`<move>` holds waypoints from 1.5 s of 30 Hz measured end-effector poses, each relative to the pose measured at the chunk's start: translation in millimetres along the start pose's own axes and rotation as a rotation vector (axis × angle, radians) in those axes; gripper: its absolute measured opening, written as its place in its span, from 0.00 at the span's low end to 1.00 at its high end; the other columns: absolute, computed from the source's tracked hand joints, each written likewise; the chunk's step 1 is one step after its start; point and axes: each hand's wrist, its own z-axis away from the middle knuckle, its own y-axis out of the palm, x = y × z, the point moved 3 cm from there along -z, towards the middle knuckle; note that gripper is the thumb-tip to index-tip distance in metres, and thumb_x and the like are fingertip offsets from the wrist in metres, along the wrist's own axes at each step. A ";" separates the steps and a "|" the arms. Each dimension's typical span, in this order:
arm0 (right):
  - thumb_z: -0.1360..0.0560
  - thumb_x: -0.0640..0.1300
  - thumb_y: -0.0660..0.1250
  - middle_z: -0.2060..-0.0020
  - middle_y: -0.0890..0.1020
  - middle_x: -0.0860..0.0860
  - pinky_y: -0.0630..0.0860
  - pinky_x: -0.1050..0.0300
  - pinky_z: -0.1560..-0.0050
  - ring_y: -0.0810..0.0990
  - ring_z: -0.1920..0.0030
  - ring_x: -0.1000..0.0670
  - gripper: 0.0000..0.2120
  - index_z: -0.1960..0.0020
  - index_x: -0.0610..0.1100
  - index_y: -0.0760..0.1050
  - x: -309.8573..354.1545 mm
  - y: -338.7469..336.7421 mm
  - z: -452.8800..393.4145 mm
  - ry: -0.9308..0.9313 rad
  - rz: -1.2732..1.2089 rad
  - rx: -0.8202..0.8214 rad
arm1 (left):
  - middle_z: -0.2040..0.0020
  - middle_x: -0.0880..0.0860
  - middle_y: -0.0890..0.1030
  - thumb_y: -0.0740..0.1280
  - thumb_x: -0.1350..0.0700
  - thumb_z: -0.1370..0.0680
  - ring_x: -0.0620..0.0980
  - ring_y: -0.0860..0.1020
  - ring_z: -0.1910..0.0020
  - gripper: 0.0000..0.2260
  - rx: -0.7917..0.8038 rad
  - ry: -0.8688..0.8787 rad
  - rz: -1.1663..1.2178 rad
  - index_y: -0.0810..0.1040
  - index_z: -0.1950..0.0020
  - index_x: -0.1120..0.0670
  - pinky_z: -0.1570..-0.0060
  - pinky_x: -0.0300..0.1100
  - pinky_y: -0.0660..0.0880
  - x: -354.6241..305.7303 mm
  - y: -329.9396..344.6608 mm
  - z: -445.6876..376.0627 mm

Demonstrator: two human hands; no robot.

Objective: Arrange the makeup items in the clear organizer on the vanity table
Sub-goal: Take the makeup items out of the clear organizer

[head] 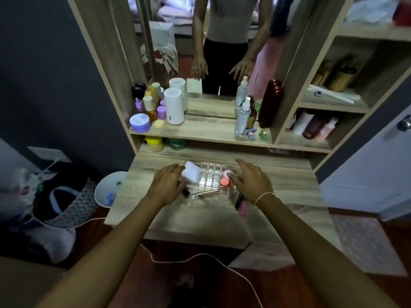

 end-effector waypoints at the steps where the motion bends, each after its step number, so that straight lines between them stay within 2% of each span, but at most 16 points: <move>1: 0.23 0.59 0.59 0.35 0.76 0.44 0.72 0.45 0.39 0.74 0.37 0.40 0.25 0.30 0.48 0.66 2.9 8.4 -0.5 -0.001 -0.011 0.023 | 0.30 0.58 0.70 0.62 0.51 0.22 0.57 0.68 0.32 0.20 0.019 -0.017 -0.004 0.68 0.31 0.55 0.34 0.51 0.65 2.4 5.4 1.0; 3: 0.23 0.58 0.57 0.39 0.78 0.46 0.74 0.47 0.42 0.76 0.41 0.42 0.21 0.35 0.48 0.69 7.4 29.4 -1.4 -0.039 -0.003 0.069 | 0.34 0.57 0.74 0.63 0.53 0.23 0.57 0.71 0.36 0.18 0.006 0.007 0.028 0.70 0.34 0.55 0.38 0.49 0.67 8.6 20.1 2.6; 6: 0.23 0.54 0.61 0.44 0.80 0.45 0.77 0.45 0.46 0.79 0.46 0.44 0.17 0.39 0.46 0.71 11.4 62.0 1.9 -0.012 -0.074 0.099 | 0.39 0.58 0.78 0.66 0.56 0.25 0.58 0.75 0.41 0.15 0.026 0.085 0.049 0.75 0.39 0.57 0.44 0.50 0.72 13.1 44.4 7.3; 11: 0.24 0.51 0.65 0.34 0.75 0.45 0.72 0.49 0.35 0.73 0.35 0.43 0.23 0.31 0.46 0.69 7.6 111.6 7.4 0.091 -0.116 0.195 | 0.44 0.63 0.81 0.72 0.62 0.31 0.62 0.80 0.47 0.18 0.076 0.153 0.032 0.78 0.42 0.61 0.51 0.55 0.79 24.7 77.5 -1.6; 14: 0.25 0.46 0.65 0.35 0.75 0.44 0.71 0.49 0.37 0.72 0.36 0.42 0.22 0.32 0.45 0.69 9.1 132.3 3.8 0.116 -0.089 0.278 | 0.45 0.60 0.81 0.65 0.58 0.27 0.60 0.80 0.48 0.14 0.069 0.139 0.042 0.78 0.42 0.58 0.52 0.51 0.79 33.4 85.6 -14.8; 16: 0.25 0.45 0.65 0.38 0.76 0.44 0.72 0.50 0.40 0.73 0.37 0.42 0.20 0.34 0.45 0.70 12.5 142.3 -2.3 0.088 -0.069 0.268 | 0.44 0.59 0.81 0.62 0.56 0.26 0.59 0.79 0.47 0.14 0.081 0.102 0.032 0.78 0.42 0.57 0.52 0.50 0.78 43.3 89.4 -23.3; 20: 0.24 0.43 0.64 0.39 0.76 0.45 0.72 0.51 0.40 0.73 0.37 0.43 0.20 0.33 0.46 0.70 24.8 155.5 -17.6 0.056 -0.079 0.245 | 0.46 0.58 0.82 0.77 0.60 0.37 0.59 0.81 0.52 0.23 0.182 0.145 -0.081 0.79 0.43 0.55 0.59 0.49 0.79 61.1 97.9 -35.4; 28: 0.26 0.36 0.64 0.44 0.77 0.41 0.77 0.48 0.56 0.77 0.45 0.39 0.20 0.35 0.43 0.73 36.7 169.6 -27.6 0.047 0.071 0.254 | 0.50 0.58 0.82 0.77 0.56 0.38 0.58 0.81 0.56 0.22 0.209 0.293 -0.208 0.80 0.46 0.54 0.61 0.47 0.78 74.1 107.8 -49.5; 32: 0.35 0.36 0.76 0.58 0.82 0.43 0.78 0.56 0.68 0.83 0.59 0.42 0.13 0.51 0.41 0.80 34.8 164.9 -27.7 0.006 0.141 0.180 | 0.50 0.55 0.82 0.77 0.54 0.40 0.55 0.80 0.55 0.22 0.201 0.379 -0.234 0.80 0.48 0.52 0.60 0.45 0.79 79.8 118.2 -57.3; 34: 0.32 0.37 0.74 0.56 0.81 0.42 0.79 0.53 0.66 0.83 0.59 0.41 0.11 0.50 0.40 0.80 32.3 164.1 -28.3 0.003 0.099 0.171 | 0.49 0.54 0.82 0.78 0.54 0.39 0.54 0.81 0.55 0.21 0.167 0.448 -0.259 0.80 0.48 0.51 0.59 0.44 0.78 81.1 122.7 -59.8; 36: 0.26 0.41 0.68 0.50 0.80 0.43 0.79 0.50 0.58 0.81 0.52 0.42 0.12 0.44 0.42 0.77 28.7 161.7 -27.2 0.034 0.030 0.175 | 0.49 0.53 0.83 0.77 0.54 0.38 0.52 0.81 0.56 0.20 0.115 0.504 -0.266 0.80 0.48 0.51 0.60 0.42 0.77 80.9 124.7 -60.5; 38: 0.24 0.45 0.66 0.48 0.81 0.45 0.76 0.52 0.54 0.81 0.49 0.44 0.11 0.42 0.44 0.75 26.7 153.9 -27.2 0.102 -0.101 0.140 | 0.50 0.53 0.84 0.76 0.54 0.36 0.52 0.81 0.57 0.18 0.041 0.507 -0.228 0.80 0.47 0.52 0.59 0.41 0.76 77.8 121.1 -58.5; 40: 0.24 0.46 0.67 0.54 0.83 0.46 0.73 0.56 0.58 0.82 0.54 0.45 0.08 0.47 0.44 0.75 27.7 141.2 -32.1 0.202 -0.254 0.059 | 0.50 0.54 0.84 0.68 0.54 0.30 0.53 0.81 0.56 0.13 -0.036 0.467 -0.113 0.80 0.47 0.54 0.58 0.42 0.76 72.4 113.1 -57.8; 42: 0.25 0.46 0.69 0.62 0.83 0.48 0.71 0.60 0.63 0.82 0.62 0.47 0.08 0.51 0.45 0.73 28.9 130.3 -40.0 0.282 -0.380 -0.033 | 0.50 0.55 0.83 0.61 0.53 0.27 0.53 0.80 0.53 0.13 -0.056 0.406 0.091 0.80 0.47 0.55 0.55 0.43 0.75 63.3 103.4 -62.1; 43: 0.26 0.45 0.70 0.64 0.82 0.49 0.71 0.61 0.65 0.81 0.63 0.48 0.08 0.51 0.45 0.72 29.4 126.5 -44.3 0.312 -0.422 -0.075 | 0.50 0.56 0.82 0.60 0.53 0.26 0.51 0.78 0.51 0.13 -0.046 0.360 0.214 0.79 0.47 0.55 0.52 0.41 0.73 57.9 98.8 -66.6; 45: 0.27 0.44 0.71 0.64 0.80 0.51 0.68 0.73 0.67 0.80 0.64 0.52 0.10 0.48 0.44 0.72 28.5 120.1 -53.9 0.368 -0.489 -0.143 | 0.50 0.56 0.80 0.63 0.53 0.23 0.46 0.73 0.52 0.09 -0.038 0.221 0.432 0.77 0.47 0.55 0.52 0.30 0.66 47.7 92.8 -81.2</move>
